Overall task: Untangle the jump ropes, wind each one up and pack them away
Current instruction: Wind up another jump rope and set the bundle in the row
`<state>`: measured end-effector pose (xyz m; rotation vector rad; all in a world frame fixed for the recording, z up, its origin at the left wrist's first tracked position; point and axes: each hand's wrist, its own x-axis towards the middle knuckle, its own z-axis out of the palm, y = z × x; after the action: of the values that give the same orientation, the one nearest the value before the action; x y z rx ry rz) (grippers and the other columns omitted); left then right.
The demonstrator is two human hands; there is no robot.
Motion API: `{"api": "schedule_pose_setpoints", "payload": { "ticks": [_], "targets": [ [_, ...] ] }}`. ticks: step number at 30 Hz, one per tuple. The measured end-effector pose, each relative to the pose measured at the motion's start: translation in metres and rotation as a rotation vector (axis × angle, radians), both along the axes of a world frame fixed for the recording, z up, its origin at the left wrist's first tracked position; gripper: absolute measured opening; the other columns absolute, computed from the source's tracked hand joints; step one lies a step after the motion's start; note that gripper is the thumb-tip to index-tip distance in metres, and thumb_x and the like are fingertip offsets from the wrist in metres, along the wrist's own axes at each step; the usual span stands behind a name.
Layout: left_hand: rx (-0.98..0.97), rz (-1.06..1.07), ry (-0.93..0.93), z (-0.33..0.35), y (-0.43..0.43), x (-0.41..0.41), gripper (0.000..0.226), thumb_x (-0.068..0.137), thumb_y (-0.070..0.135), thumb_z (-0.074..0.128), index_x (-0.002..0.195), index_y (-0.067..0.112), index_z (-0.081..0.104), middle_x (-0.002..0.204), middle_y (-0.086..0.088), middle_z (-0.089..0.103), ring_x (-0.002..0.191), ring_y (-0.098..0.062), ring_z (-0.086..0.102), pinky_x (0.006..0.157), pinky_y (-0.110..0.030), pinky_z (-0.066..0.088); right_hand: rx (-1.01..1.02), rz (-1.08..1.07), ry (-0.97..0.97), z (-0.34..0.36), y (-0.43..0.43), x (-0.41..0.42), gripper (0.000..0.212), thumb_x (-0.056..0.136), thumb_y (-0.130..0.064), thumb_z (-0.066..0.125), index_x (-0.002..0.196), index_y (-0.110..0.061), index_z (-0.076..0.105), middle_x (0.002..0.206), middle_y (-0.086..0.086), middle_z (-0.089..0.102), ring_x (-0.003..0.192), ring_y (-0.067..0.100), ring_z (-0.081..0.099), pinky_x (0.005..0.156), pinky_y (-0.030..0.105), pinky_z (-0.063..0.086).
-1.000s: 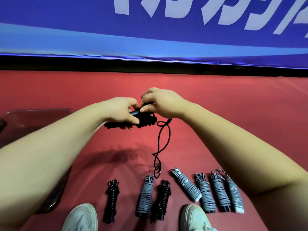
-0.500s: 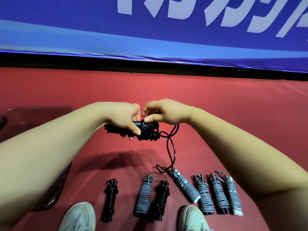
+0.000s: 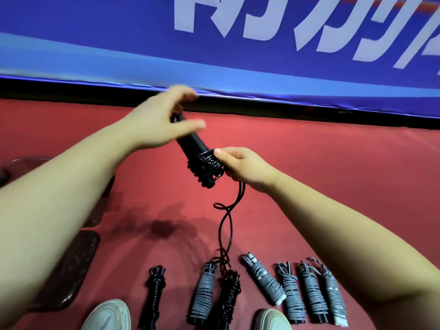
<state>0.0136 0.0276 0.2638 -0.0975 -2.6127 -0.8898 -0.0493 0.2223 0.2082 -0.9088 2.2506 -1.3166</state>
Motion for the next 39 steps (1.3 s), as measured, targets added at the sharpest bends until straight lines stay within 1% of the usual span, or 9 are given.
{"api": "schedule_pose_setpoints", "payload": {
  "ticks": [2, 6, 11, 15, 21, 28, 33, 36, 39],
  "targets": [
    [0.372, 0.138, 0.053, -0.015, -0.001, 0.000, 0.055, 0.089, 0.037, 0.059, 0.135, 0.019, 0.037, 0.128, 0.001, 0.046, 0.100, -0.012, 0.050, 0.087, -0.025, 0.040, -0.132, -0.144, -0.060, 0.001, -0.006, -0.001, 0.032, 0.100, -0.034, 0.041, 0.079, -0.019, 0.060, 0.048, -0.015, 0.041, 0.042, 0.002, 0.028, 0.042, 0.015, 0.023],
    [0.902, 0.054, -0.324, -0.050, 0.029, 0.003, 0.045, 0.094, 0.046, 0.044, 0.131, 0.018, 0.042, 0.123, -0.001, 0.056, 0.099, -0.013, 0.057, 0.087, -0.037, 0.049, -0.326, -0.267, -0.136, 0.010, -0.026, 0.011, 0.035, 0.099, -0.036, 0.041, 0.071, -0.021, 0.056, 0.050, -0.008, 0.037, 0.041, 0.005, 0.025, 0.041, 0.019, 0.020],
    [1.177, 0.041, -0.053, -0.041, 0.046, -0.006, 0.023, 0.098, 0.032, 0.046, 0.113, 0.016, 0.050, 0.110, -0.005, 0.062, 0.097, -0.014, 0.062, 0.085, -0.029, 0.050, -0.389, -0.327, -0.164, 0.020, -0.043, 0.024, 0.038, 0.099, -0.037, 0.040, 0.066, -0.023, 0.053, 0.040, -0.015, 0.032, 0.037, 0.003, 0.025, 0.042, 0.018, 0.021],
    [1.124, 0.033, 0.055, -0.037, 0.043, -0.005, 0.021, 0.099, 0.023, 0.046, 0.108, 0.005, 0.052, 0.090, -0.006, 0.062, 0.068, -0.006, 0.063, 0.052, -0.014, 0.046, -0.223, -0.240, 0.159, 0.033, -0.037, 0.023, 0.031, 0.101, -0.027, 0.039, 0.086, -0.025, 0.065, 0.046, -0.024, 0.054, 0.050, -0.007, 0.050, 0.052, 0.008, 0.032],
    [1.136, 0.007, 0.041, -0.028, 0.041, -0.003, 0.022, 0.098, 0.027, 0.047, 0.100, 0.009, 0.059, 0.084, -0.009, 0.066, 0.069, -0.015, 0.065, 0.060, -0.029, 0.056, -0.344, -0.429, 0.304, 0.028, -0.039, 0.018, 0.020, 0.090, -0.024, 0.059, 0.106, -0.028, 0.070, 0.098, -0.011, 0.067, 0.097, 0.001, 0.058, 0.085, 0.013, 0.042],
    [1.205, 0.022, -0.008, -0.027, 0.031, 0.003, 0.030, 0.094, 0.038, 0.049, 0.096, 0.010, 0.057, 0.081, -0.010, 0.065, 0.066, -0.019, 0.065, 0.055, -0.030, 0.055, -0.401, -0.355, 0.207, 0.024, -0.042, 0.022, 0.009, 0.088, -0.022, 0.062, 0.090, -0.024, 0.071, 0.089, -0.011, 0.069, 0.085, 0.002, 0.061, 0.081, 0.021, 0.046],
    [1.217, -0.033, -0.071, -0.022, 0.028, 0.005, 0.030, 0.093, 0.040, 0.050, 0.097, 0.011, 0.056, 0.081, -0.011, 0.066, 0.060, -0.018, 0.065, 0.050, -0.028, 0.053, -0.451, -0.161, -0.100, 0.034, -0.030, 0.013, 0.019, 0.097, -0.017, 0.048, 0.086, -0.013, 0.063, 0.049, -0.014, 0.049, 0.039, 0.002, 0.028, 0.040, 0.013, 0.025],
    [1.280, -0.072, -0.044, -0.011, 0.025, 0.005, 0.025, 0.095, 0.036, 0.049, 0.091, 0.012, 0.054, 0.069, -0.006, 0.066, 0.055, -0.016, 0.064, 0.046, -0.026, 0.052, -0.367, 0.038, -0.360, 0.034, -0.011, 0.002, 0.027, 0.099, -0.021, 0.038, 0.093, -0.006, 0.059, 0.055, -0.010, 0.045, 0.041, 0.003, 0.023, 0.041, 0.014, 0.019],
    [1.253, -0.082, -0.046, -0.007, 0.020, 0.009, 0.023, 0.092, 0.036, 0.051, 0.088, 0.013, 0.054, 0.068, -0.005, 0.064, 0.054, -0.016, 0.064, 0.045, -0.026, 0.052, -0.155, 0.119, -0.256, 0.028, 0.014, -0.009, 0.029, 0.099, -0.021, 0.037, 0.097, -0.012, 0.064, 0.056, -0.011, 0.039, 0.048, 0.004, 0.026, 0.047, 0.015, 0.021]
  ]
}}
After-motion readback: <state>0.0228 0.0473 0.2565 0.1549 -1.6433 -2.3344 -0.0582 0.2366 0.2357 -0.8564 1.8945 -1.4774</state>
